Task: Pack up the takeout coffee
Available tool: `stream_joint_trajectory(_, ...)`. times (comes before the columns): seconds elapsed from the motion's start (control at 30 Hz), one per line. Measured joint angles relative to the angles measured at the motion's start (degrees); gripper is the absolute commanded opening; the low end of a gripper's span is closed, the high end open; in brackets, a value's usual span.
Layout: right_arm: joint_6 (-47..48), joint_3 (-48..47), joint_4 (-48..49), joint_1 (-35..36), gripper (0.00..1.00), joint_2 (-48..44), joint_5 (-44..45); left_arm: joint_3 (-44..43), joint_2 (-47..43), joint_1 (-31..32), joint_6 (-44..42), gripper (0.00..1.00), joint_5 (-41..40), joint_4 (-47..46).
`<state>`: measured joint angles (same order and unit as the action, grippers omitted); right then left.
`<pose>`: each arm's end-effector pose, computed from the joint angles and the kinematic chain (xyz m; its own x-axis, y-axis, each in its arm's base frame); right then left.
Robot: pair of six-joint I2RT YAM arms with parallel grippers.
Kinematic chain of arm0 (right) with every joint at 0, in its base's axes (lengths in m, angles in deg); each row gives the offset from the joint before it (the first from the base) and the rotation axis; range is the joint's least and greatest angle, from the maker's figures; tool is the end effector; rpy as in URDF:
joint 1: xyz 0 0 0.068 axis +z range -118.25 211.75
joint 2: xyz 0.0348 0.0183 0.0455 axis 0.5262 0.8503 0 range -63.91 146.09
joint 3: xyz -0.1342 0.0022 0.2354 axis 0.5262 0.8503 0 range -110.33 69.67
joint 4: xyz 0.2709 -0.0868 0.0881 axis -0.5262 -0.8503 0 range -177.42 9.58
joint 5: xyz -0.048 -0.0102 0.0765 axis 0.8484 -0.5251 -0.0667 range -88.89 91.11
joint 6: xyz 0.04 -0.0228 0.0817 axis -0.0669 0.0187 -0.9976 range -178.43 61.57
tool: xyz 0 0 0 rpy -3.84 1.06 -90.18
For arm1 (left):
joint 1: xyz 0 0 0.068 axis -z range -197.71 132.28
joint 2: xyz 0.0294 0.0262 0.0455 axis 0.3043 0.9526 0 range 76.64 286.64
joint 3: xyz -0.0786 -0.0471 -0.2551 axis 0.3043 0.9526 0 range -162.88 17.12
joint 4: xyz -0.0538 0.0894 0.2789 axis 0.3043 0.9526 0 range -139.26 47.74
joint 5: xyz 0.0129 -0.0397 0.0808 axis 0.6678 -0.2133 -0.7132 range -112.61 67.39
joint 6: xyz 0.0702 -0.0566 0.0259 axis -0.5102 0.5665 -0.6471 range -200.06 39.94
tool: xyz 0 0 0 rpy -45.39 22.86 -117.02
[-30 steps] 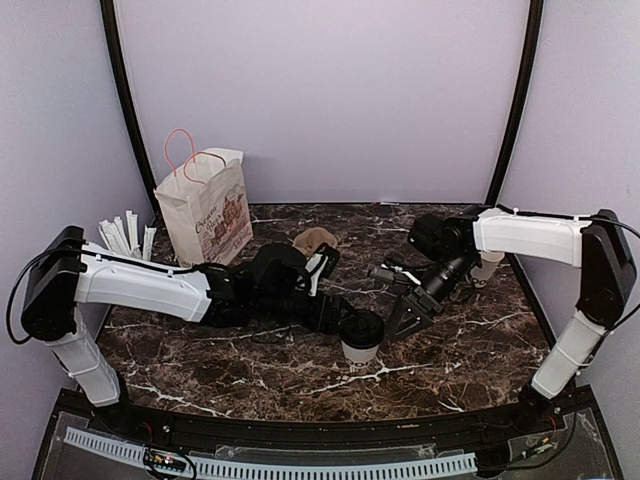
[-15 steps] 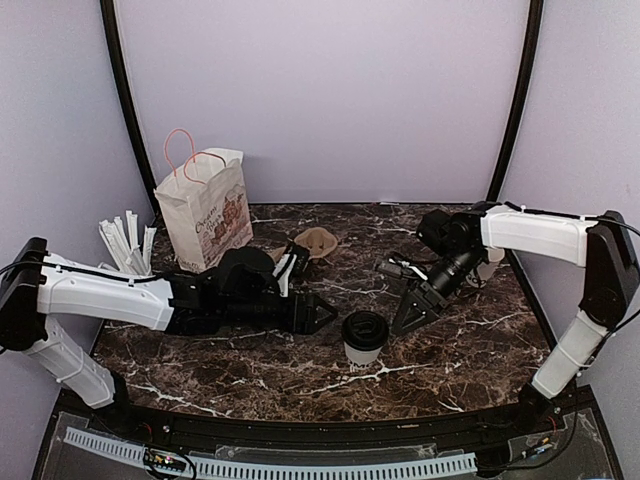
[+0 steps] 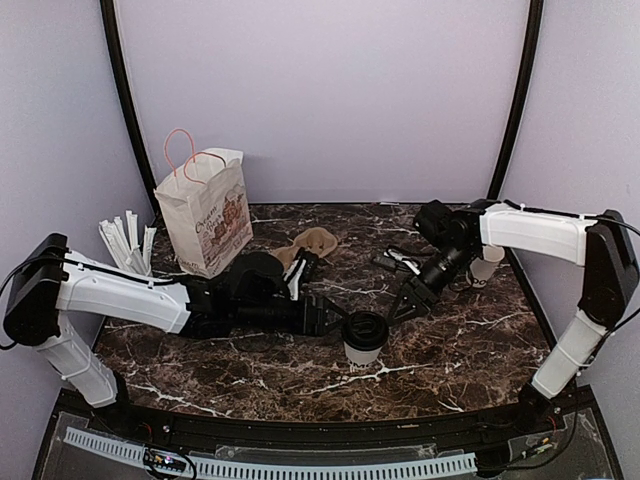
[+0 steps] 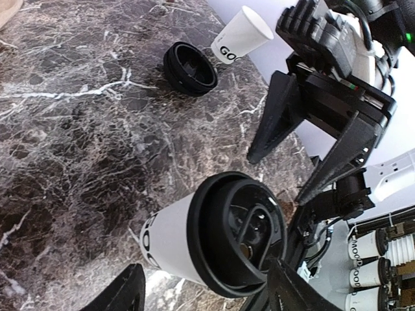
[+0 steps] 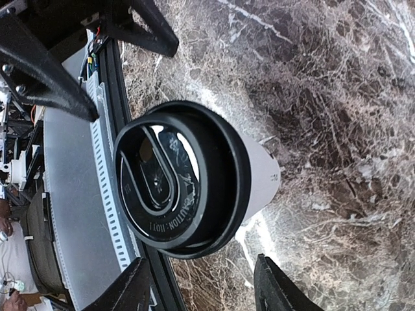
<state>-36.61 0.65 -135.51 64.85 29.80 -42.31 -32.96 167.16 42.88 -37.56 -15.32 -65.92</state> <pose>0.2561 0.2363 0.1779 -0.5800 -0.7004 -0.4160 -0.7695 0.3033 0.5621 0.1976 -0.3726 0.1739 -0.7682 -0.0018 -0.6402 0.5454 0.5218 -0.6559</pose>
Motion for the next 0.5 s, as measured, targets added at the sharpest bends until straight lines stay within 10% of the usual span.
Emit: stream_joint_trajectory(0.5,-1.5,-5.0,2.2,0.0,0.53,5.3,-3.2,4.4,-0.2,2.0,7.0,0.65,3.1,-7.1)
